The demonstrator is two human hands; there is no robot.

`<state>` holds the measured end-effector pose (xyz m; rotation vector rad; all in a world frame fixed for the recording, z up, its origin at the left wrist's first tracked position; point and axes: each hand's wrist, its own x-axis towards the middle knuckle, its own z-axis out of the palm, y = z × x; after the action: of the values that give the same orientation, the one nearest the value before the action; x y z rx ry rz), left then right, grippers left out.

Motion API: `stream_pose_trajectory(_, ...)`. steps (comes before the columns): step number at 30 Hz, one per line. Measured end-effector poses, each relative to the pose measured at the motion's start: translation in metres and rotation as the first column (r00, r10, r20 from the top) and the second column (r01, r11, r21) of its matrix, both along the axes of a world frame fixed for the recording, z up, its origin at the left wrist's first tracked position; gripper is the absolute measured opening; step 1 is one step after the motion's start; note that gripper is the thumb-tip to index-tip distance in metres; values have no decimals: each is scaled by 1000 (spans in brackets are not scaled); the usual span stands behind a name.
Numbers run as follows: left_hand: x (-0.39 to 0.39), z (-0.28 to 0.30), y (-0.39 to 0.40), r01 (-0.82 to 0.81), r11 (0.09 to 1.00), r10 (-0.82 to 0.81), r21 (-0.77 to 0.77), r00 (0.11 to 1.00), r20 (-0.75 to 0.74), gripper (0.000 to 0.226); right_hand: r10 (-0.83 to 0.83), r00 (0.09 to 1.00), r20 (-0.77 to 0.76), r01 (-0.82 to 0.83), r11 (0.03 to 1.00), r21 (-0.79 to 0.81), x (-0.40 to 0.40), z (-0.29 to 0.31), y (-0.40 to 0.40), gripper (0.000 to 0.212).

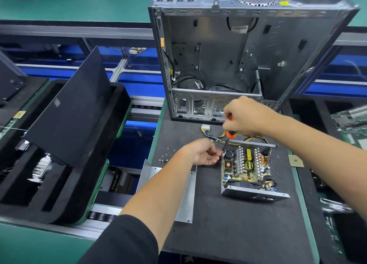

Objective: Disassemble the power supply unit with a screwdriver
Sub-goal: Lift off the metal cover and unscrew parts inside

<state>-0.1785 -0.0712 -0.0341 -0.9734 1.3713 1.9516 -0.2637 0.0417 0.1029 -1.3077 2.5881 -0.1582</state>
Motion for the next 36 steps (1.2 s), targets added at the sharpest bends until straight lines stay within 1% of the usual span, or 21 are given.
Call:
stream_pose_trajectory(8, -1, -1, 0, 1, 1000, -1, 19, 1000, 2, 28, -18, 1000, 17, 19, 999, -30, -3, 0, 3, 12)
stream_pose_trajectory(21, -1, 0, 2, -8, 1000, 8, 5, 1000, 2, 27, -50, 995, 83, 52, 998, -23, -1, 3, 2, 14)
stream_pose_trajectory(24, 0, 0, 2, -7, 1000, 7, 4, 1000, 2, 27, -51, 996, 75, 53, 998, -22, -1, 2, 2, 16)
stream_pose_trajectory(31, 0, 1, 2, -6, 1000, 6, 4, 1000, -2, 27, -122, 990, 68, 127, 988, -82, 2, -5, 1, 22)
stream_pose_trajectory(33, 0, 1, 3, -8, 1000, 8, 7, 1000, -2, 27, -100, 994, 41, 102, 993, -63, 3, -3, 1, 22)
stream_pose_trajectory(36, 0, 1, 3, -14, 1000, 14, 2, 1000, 3, 27, 61, 998, 16, -62, 997, 50, 2, 3, 6, 15)
